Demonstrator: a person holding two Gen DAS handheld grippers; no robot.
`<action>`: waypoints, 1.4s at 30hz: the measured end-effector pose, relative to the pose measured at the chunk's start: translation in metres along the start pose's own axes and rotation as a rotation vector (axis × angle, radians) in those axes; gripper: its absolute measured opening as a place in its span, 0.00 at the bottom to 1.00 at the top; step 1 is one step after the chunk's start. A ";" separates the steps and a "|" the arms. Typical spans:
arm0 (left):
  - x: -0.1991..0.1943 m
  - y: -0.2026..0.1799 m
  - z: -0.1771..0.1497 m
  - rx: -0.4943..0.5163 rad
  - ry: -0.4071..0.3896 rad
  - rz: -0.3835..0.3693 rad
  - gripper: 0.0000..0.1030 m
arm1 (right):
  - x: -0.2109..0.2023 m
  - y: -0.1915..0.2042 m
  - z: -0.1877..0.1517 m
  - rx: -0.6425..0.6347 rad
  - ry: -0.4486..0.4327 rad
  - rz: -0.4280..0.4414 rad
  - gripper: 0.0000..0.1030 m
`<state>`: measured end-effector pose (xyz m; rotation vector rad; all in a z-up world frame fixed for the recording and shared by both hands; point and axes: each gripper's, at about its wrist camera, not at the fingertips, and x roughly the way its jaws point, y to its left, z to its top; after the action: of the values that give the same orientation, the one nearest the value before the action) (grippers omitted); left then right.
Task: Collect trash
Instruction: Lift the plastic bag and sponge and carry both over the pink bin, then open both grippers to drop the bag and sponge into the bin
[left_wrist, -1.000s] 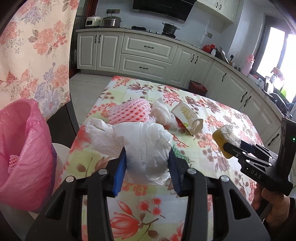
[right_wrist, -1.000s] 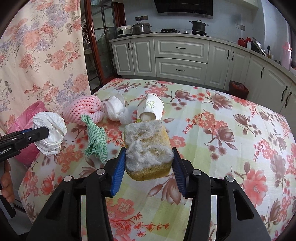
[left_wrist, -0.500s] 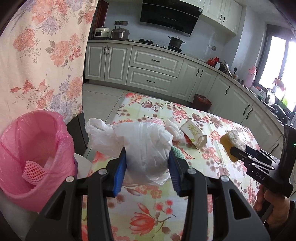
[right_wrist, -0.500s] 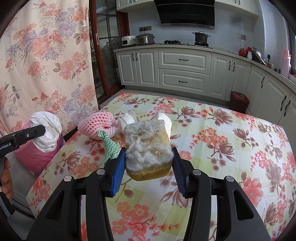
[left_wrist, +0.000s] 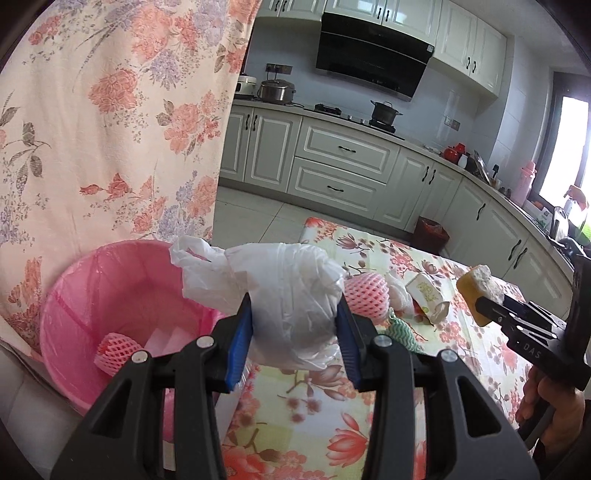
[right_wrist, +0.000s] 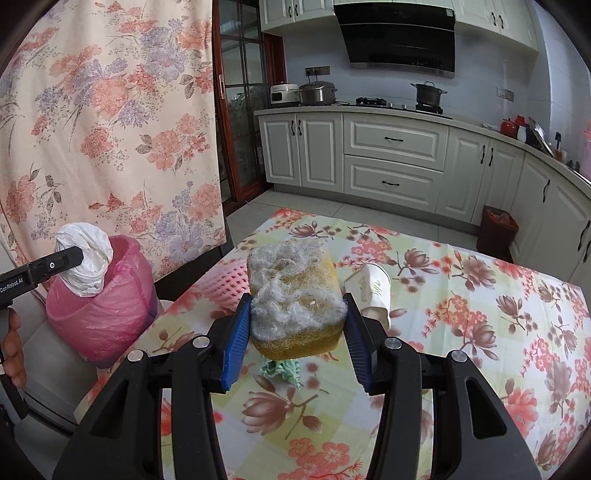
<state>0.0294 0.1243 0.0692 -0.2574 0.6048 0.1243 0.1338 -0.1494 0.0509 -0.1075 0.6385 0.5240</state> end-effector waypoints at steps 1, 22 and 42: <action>-0.002 0.005 0.001 -0.005 -0.004 0.007 0.40 | 0.001 0.005 0.002 -0.005 -0.001 0.007 0.45; -0.038 0.102 0.002 -0.090 -0.047 0.144 0.40 | 0.032 0.107 0.042 -0.111 -0.016 0.148 0.45; -0.046 0.157 -0.002 -0.118 -0.045 0.199 0.40 | 0.073 0.219 0.056 -0.215 0.017 0.303 0.45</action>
<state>-0.0393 0.2725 0.0620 -0.3077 0.5787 0.3579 0.1048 0.0855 0.0665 -0.2201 0.6172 0.8849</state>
